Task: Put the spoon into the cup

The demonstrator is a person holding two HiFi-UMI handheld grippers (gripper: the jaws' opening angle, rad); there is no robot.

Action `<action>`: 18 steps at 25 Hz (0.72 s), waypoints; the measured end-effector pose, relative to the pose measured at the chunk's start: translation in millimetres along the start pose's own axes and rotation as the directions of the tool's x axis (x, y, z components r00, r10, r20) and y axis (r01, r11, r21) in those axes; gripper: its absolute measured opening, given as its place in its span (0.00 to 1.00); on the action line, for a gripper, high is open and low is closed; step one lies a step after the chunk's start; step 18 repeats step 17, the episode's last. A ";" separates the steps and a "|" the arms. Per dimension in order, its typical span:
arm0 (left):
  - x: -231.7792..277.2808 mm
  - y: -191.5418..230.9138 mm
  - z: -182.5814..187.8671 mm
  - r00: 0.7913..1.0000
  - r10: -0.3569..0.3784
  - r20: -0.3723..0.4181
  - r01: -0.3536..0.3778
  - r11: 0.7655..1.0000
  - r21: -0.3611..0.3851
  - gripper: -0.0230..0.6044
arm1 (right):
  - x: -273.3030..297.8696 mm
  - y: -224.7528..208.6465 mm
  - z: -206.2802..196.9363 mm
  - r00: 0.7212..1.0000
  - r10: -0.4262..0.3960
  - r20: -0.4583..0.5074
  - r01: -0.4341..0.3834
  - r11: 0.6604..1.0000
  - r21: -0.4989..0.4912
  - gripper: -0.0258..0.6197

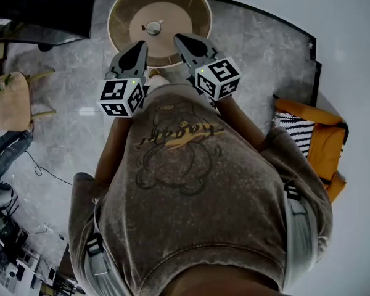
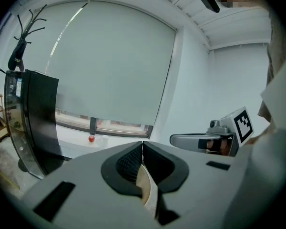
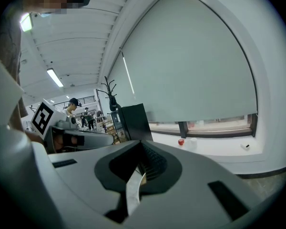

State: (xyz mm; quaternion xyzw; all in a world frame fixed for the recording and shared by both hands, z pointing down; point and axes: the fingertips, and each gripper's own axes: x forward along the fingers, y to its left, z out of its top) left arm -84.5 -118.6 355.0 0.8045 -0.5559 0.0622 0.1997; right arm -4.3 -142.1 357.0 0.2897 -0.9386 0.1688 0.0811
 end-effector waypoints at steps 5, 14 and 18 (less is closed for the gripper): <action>-4.4 3.8 -2.6 1.000 0.009 0.001 -0.009 1.000 0.000 0.07 | 1.9 6.6 -4.0 1.000 0.009 -0.012 -0.010 1.000 -0.005 0.07; -10.5 8.9 -11.2 1.000 0.015 -0.010 -0.015 1.000 -0.006 0.07 | 7.0 17.3 -10.3 0.999 0.027 -0.026 -0.027 1.000 -0.007 0.07; -11.6 8.4 -12.5 1.000 0.018 -0.012 -0.018 1.000 -0.001 0.07 | 6.1 19.4 -11.6 0.999 0.035 -0.030 -0.036 0.999 -0.012 0.07</action>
